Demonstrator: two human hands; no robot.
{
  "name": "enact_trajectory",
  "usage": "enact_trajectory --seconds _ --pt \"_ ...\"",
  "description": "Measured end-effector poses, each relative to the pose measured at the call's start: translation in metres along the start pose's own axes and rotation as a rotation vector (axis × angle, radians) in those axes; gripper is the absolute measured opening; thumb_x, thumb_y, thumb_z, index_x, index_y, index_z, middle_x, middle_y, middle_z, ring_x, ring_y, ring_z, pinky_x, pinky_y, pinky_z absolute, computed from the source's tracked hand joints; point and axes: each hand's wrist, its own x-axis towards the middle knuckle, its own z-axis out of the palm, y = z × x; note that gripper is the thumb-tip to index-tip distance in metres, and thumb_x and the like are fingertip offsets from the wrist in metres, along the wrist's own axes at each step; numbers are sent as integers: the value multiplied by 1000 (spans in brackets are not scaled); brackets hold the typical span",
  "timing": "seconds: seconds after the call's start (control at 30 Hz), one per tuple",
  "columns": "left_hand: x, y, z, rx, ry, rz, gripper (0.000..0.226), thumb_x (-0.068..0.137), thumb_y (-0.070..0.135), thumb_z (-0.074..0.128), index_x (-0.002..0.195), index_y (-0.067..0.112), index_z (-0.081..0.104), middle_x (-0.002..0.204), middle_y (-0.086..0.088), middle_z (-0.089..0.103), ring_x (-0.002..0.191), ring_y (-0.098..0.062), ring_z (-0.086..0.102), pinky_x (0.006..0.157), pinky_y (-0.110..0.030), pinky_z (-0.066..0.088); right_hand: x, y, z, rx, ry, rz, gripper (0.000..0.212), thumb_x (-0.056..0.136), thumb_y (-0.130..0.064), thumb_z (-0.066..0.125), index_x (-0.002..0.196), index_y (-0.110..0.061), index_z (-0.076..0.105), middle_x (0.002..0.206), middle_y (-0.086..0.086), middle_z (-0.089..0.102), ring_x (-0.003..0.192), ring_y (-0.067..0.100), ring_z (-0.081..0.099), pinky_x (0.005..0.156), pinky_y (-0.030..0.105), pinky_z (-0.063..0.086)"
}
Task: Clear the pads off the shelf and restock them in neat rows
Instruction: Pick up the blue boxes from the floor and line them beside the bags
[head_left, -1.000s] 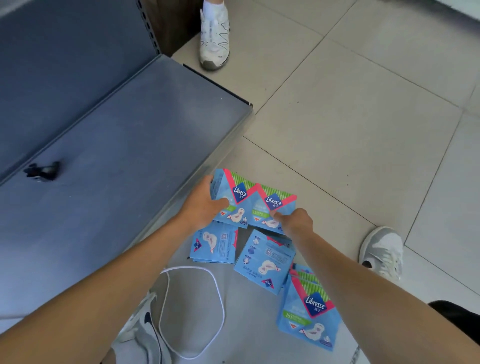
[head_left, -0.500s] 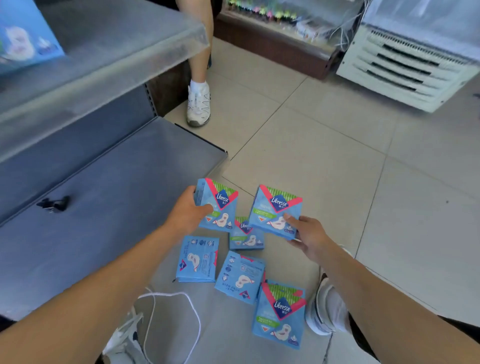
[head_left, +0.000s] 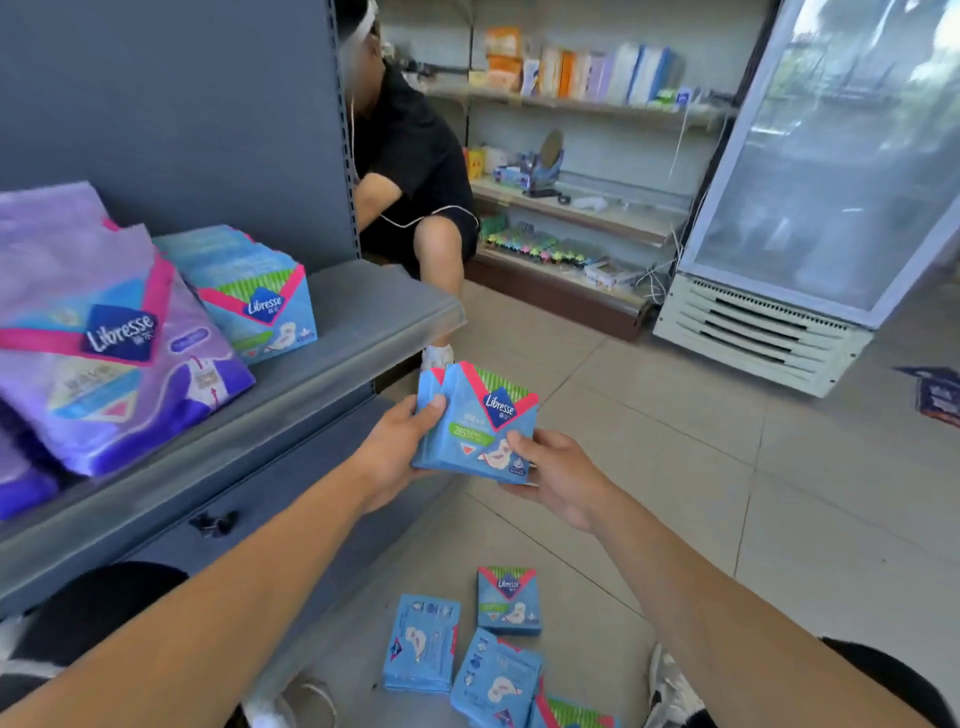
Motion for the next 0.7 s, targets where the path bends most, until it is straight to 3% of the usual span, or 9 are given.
enact_trajectory --seconds 0.07,0.23,0.4,0.5,0.6,0.7 --pt "-5 26 -2 65 -10 38 38 95 43 54 124 18 55 116 -3 70 105 -23 68 92 -44 53 5 -20 14 -30 -20 -47 25 97 -23 57 117 -8 60 110 9 71 94 23 69 79 35 56" --pt "-7 97 -27 215 101 153 38 87 33 70 116 17 52 111 -2 71 97 -19 71 91 -42 55 27 -84 54 -56 -33 -198 30 94 -20 62 121 -7 58 113 13 71 100 26 70 77 33 57" --pt "0 159 -65 508 258 339 45 83 40 70 118 17 56 113 2 70 101 -17 68 85 -35 54 64 -150 92 -101 -82 -354 30 88 -12 69 115 -15 56 111 8 72 98 27 71 88 45 56" --pt "13 182 -89 711 442 384 52 90 28 67 136 21 44 119 3 65 105 -19 64 88 -34 51 91 -187 118 -192 -159 -422 45 74 -21 80 114 -24 57 116 7 70 103 27 69 90 47 55" --pt "24 205 -105 850 533 349 89 90 20 66 155 30 6 113 -2 59 102 -25 59 83 -32 46 125 -216 139 -310 -214 -452 56 70 -24 80 120 -26 55 117 6 69 105 25 68 91 48 54" --pt "38 227 -123 933 588 313 85 89 21 68 151 34 11 91 -4 53 88 -31 59 69 -32 44 160 -239 155 -359 -273 -456 50 84 -4 71 127 -15 50 110 6 69 98 23 69 90 44 55"
